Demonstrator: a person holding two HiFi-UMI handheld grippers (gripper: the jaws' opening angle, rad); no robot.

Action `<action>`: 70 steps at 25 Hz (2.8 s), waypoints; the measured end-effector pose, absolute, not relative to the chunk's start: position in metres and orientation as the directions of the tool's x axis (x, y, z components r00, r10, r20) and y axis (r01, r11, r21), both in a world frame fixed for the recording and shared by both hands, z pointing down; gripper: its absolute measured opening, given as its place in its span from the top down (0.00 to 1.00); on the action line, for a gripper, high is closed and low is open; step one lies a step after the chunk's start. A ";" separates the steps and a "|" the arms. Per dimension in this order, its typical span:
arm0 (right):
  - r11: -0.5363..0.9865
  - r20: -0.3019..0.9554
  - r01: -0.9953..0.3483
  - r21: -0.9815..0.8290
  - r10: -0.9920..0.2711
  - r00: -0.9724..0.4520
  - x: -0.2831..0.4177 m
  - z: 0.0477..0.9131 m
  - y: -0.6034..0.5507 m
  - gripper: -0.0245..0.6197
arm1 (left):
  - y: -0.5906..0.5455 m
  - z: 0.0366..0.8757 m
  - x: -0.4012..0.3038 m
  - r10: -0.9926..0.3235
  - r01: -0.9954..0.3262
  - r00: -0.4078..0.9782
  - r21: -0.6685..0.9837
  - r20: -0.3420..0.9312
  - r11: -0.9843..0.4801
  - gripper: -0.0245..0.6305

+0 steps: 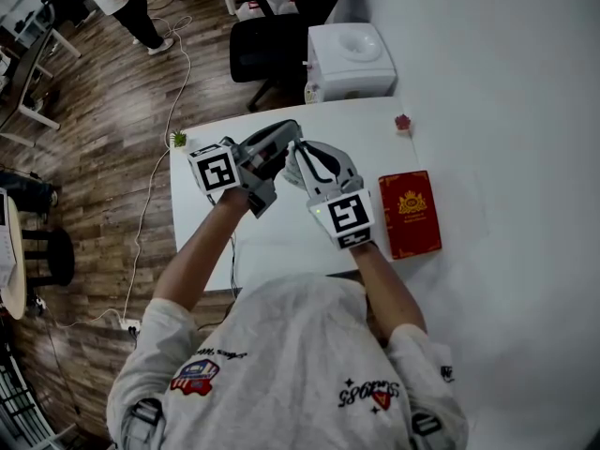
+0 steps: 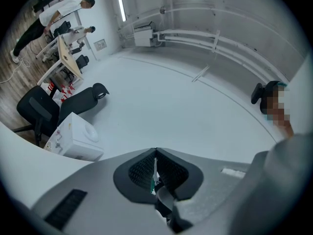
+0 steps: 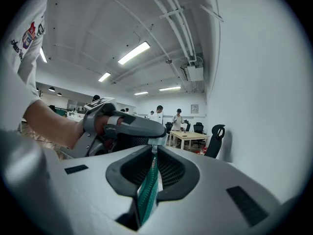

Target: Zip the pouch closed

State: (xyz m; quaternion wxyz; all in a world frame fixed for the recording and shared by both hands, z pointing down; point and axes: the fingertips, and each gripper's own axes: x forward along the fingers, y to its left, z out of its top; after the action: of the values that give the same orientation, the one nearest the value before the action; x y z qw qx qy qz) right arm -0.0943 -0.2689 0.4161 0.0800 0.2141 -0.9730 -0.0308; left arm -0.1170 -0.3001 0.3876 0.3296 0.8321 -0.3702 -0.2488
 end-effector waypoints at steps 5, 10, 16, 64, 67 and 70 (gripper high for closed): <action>0.905 0.144 -0.416 0.085 -0.424 -0.894 -0.092 0.415 -0.267 0.90 | -0.300 0.385 -0.118 -0.786 -0.462 0.593 0.725 -0.177 -0.511 0.96; 0.903 0.149 -0.422 0.081 -0.429 -0.891 -0.091 0.416 -0.266 0.90 | -0.300 0.385 -0.118 -0.787 -0.466 0.592 0.724 -0.172 -0.509 0.96; 0.903 0.154 -0.423 0.077 -0.430 -0.890 -0.089 0.414 -0.265 0.90 | -0.300 0.389 -0.119 -0.795 -0.457 0.585 0.745 -0.160 -0.486 0.96; 0.904 0.189 -0.425 0.051 -0.427 -0.884 -0.068 0.438 -0.254 0.90 | -0.301 0.387 -0.120 -0.793 -0.468 0.580 0.721 -0.185 -0.511 0.96; 0.904 0.193 -0.425 0.048 -0.425 -0.884 -0.065 0.443 -0.252 0.90 | -0.302 0.387 -0.121 -0.793 -0.476 0.581 0.713 -0.184 -0.515 0.96; 0.906 0.197 -0.421 0.048 -0.422 -0.885 -0.062 0.444 -0.251 0.90 | -0.302 0.388 -0.122 -0.797 -0.478 0.578 0.719 -0.175 -0.505 0.96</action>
State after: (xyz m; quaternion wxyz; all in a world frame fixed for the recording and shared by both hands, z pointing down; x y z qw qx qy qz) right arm -0.0619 -0.2513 0.4440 0.1018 0.2172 -0.9708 -0.0022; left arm -0.1216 -0.3016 0.3882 0.3165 0.8300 -0.3839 -0.2519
